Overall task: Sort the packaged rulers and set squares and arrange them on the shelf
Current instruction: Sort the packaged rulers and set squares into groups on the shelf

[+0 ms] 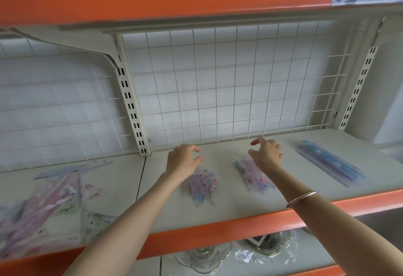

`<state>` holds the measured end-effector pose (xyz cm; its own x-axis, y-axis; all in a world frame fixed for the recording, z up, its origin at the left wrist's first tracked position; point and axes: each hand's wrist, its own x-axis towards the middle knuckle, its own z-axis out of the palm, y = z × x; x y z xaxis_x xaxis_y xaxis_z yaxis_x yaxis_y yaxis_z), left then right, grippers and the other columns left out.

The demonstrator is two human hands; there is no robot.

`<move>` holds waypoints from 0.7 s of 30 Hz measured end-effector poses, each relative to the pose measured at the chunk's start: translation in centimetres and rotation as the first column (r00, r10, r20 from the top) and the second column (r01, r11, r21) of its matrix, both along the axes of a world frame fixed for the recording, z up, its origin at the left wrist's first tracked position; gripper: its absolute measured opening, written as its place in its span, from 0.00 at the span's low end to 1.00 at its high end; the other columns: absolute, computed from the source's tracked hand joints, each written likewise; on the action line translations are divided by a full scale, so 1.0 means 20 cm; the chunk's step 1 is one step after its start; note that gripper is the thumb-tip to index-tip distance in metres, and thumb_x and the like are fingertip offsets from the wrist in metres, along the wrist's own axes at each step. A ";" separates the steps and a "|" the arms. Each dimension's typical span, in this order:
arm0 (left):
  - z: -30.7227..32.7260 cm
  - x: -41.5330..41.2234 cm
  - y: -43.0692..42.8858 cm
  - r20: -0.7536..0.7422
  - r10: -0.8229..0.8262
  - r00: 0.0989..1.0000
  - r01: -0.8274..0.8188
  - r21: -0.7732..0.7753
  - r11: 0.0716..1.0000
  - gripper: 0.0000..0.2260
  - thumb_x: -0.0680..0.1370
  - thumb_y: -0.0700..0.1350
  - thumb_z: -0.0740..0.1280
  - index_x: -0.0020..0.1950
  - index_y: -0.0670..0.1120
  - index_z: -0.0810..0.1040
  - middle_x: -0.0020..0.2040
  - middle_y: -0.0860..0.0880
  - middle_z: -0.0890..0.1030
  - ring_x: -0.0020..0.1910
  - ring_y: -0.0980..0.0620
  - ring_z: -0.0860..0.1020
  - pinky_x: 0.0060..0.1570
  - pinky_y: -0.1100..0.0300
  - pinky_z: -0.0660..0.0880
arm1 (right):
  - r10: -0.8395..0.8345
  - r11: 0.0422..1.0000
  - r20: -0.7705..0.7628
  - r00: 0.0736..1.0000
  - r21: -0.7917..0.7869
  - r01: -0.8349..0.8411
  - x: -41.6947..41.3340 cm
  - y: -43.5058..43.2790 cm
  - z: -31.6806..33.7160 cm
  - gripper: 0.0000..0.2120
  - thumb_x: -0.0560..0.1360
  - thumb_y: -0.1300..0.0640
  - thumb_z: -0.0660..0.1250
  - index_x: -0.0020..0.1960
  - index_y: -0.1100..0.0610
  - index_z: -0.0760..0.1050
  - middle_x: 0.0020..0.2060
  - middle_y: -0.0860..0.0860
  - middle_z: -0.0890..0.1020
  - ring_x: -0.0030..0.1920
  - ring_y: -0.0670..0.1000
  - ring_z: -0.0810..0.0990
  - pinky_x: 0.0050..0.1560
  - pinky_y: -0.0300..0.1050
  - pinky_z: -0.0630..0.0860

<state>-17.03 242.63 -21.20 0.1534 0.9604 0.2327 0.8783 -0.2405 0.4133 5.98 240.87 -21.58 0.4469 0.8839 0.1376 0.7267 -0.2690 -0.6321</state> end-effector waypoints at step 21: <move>0.03 -1.04 -0.24 -0.391 0.286 0.875 -0.336 -0.062 0.940 0.20 0.80 0.59 0.56 0.67 0.53 0.74 0.70 0.50 0.68 0.70 0.47 0.63 0.68 0.50 0.54 | 0.449 0.890 0.348 0.823 -0.089 -0.448 -0.99 0.07 0.03 0.14 0.76 0.55 0.63 0.61 0.52 0.72 0.63 0.54 0.70 0.66 0.56 0.65 0.63 0.53 0.60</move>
